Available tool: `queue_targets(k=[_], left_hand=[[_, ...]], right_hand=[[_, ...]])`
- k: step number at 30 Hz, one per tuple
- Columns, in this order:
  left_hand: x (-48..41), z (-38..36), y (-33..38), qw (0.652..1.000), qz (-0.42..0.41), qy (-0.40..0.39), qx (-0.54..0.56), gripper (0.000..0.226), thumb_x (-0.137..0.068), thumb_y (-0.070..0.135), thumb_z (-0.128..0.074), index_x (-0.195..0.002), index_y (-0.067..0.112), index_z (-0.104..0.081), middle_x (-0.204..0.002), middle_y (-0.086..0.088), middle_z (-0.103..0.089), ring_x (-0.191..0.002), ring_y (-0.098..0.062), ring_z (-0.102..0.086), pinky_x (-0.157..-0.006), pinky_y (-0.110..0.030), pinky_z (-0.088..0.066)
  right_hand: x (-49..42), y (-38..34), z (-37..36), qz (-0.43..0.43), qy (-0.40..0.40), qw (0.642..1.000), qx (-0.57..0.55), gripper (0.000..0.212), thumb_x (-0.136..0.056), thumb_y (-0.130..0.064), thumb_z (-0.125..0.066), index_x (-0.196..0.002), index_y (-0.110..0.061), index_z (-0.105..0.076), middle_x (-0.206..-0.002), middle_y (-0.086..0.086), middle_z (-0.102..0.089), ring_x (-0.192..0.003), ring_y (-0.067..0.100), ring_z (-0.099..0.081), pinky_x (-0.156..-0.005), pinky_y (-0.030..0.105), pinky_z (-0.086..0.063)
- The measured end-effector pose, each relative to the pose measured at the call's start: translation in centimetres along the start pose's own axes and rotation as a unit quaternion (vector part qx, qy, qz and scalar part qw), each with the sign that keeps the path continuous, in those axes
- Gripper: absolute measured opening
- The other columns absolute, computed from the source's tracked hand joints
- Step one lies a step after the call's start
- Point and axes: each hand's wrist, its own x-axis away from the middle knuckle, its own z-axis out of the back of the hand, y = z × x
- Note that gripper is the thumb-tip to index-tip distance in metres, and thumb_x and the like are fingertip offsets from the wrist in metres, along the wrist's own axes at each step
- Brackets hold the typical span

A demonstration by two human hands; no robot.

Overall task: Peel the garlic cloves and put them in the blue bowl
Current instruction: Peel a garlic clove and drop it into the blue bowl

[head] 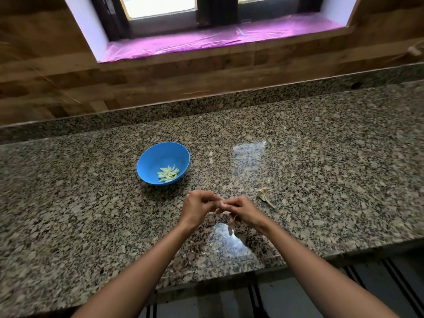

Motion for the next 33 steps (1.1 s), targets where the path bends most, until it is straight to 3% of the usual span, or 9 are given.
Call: queue_targets(k=[6,10,14,16,18,22,25,28,33], left_hand=[[0.3,0.8,-1.2,0.896,-0.225,-0.129,-0.361,0.032,-0.099,0.025,-0.034,-0.092,0.004,-0.058,-0.078,-0.002,-0.047,-0.066,-0.013,-0.041,-0.053,-0.014,-0.029],[-0.2,0.8,-0.9,0.985,0.008,-0.162,-0.05,0.026,-0.097,0.025,-0.047,-0.076,0.016,-0.059,-0.067,0.003,-0.05,-0.058,-0.008,-0.041,-0.053,-0.019,-0.035],[-0.7,0.9,-0.5,0.902,0.254,-0.193,0.291,0.021,-0.097,0.017,-0.046,-0.084,0.007,-0.06,-0.064,0.003,-0.052,-0.057,-0.008,-0.043,-0.057,-0.019,-0.036],[-0.8,0.6,-0.9,0.951,0.17,-0.169,0.197,0.022,-0.097,0.018,-0.047,-0.082,0.01,-0.063,-0.062,0.005,-0.054,-0.058,-0.008,-0.044,-0.057,-0.018,-0.038],[-1.0,0.3,-2.2,0.991,-0.068,-0.095,-0.059,0.021,-0.095,0.015,-0.05,-0.08,0.011,-0.064,-0.066,0.005,-0.055,-0.06,-0.006,-0.046,-0.056,-0.015,-0.04],[-1.4,0.5,-5.2,0.889,-0.364,-0.035,-0.276,0.022,-0.09,0.008,-0.043,-0.075,0.009,-0.06,-0.067,0.005,-0.052,-0.062,-0.003,-0.04,-0.062,-0.018,-0.043],[-0.3,-0.3,-2.8,0.994,-0.046,-0.096,-0.026,0.028,-0.096,0.015,-0.045,-0.071,0.017,-0.056,-0.062,0.004,-0.047,-0.054,-0.006,-0.038,-0.053,-0.02,-0.036],[-0.3,-0.3,-1.2,0.894,0.281,-0.184,0.298,0.027,-0.098,0.017,-0.044,-0.078,0.009,-0.059,-0.06,0.001,-0.05,-0.051,-0.008,-0.041,-0.049,-0.017,-0.034],[-0.7,-0.3,-1.8,0.985,0.118,-0.066,0.107,0.016,-0.09,0.014,-0.061,-0.086,0.0,-0.068,-0.068,-0.008,-0.066,-0.06,-0.016,-0.06,-0.052,-0.02,-0.046]], right_hand=[[-0.5,0.4,0.2,0.079,0.053,0.973,0.209,0.015,-0.088,-0.012,-0.058,-0.092,-0.003,-0.07,-0.067,0.0,-0.062,-0.05,0.005,-0.048,-0.045,0.012,-0.04],[-1.0,1.1,0.4,0.215,0.092,0.917,0.323,0.019,-0.09,-0.009,-0.054,-0.097,-0.001,-0.07,-0.077,0.009,-0.068,-0.058,0.011,-0.06,-0.059,0.01,-0.05],[-2.1,0.9,1.2,0.283,0.068,0.873,0.392,0.035,-0.092,-0.024,-0.042,-0.095,-0.004,-0.071,-0.077,0.008,-0.07,-0.058,0.013,-0.063,-0.06,0.008,-0.047],[-2.4,0.5,1.1,0.231,0.067,0.901,0.362,0.026,-0.092,-0.02,-0.05,-0.094,-0.004,-0.071,-0.074,0.008,-0.068,-0.058,0.013,-0.059,-0.057,0.017,-0.049],[-2.2,-0.3,1.1,0.083,0.015,0.982,0.167,0.02,-0.09,-0.019,-0.056,-0.087,-0.006,-0.07,-0.065,0.004,-0.061,-0.052,0.01,-0.049,-0.048,0.016,-0.039],[-1.3,-0.1,1.0,-0.048,-0.104,0.992,-0.045,0.022,-0.091,-0.012,-0.053,-0.073,-0.007,-0.065,-0.062,0.002,-0.058,-0.052,0.01,-0.045,-0.047,0.017,-0.033],[-1.3,0.5,0.2,0.036,0.033,0.989,0.141,0.016,-0.09,-0.013,-0.058,-0.086,-0.003,-0.07,-0.063,0.003,-0.062,-0.046,0.006,-0.049,-0.042,0.013,-0.036],[-1.4,1.2,0.3,0.142,0.096,0.934,0.313,0.015,-0.089,-0.003,-0.056,-0.092,0.0,-0.07,-0.071,0.011,-0.066,-0.054,0.012,-0.056,-0.048,0.015,-0.044],[-1.0,1.9,0.2,0.061,0.101,0.978,0.169,0.016,-0.089,-0.022,-0.06,-0.08,-0.016,-0.072,-0.063,0.004,-0.06,-0.049,0.005,-0.042,-0.054,0.015,-0.032]])
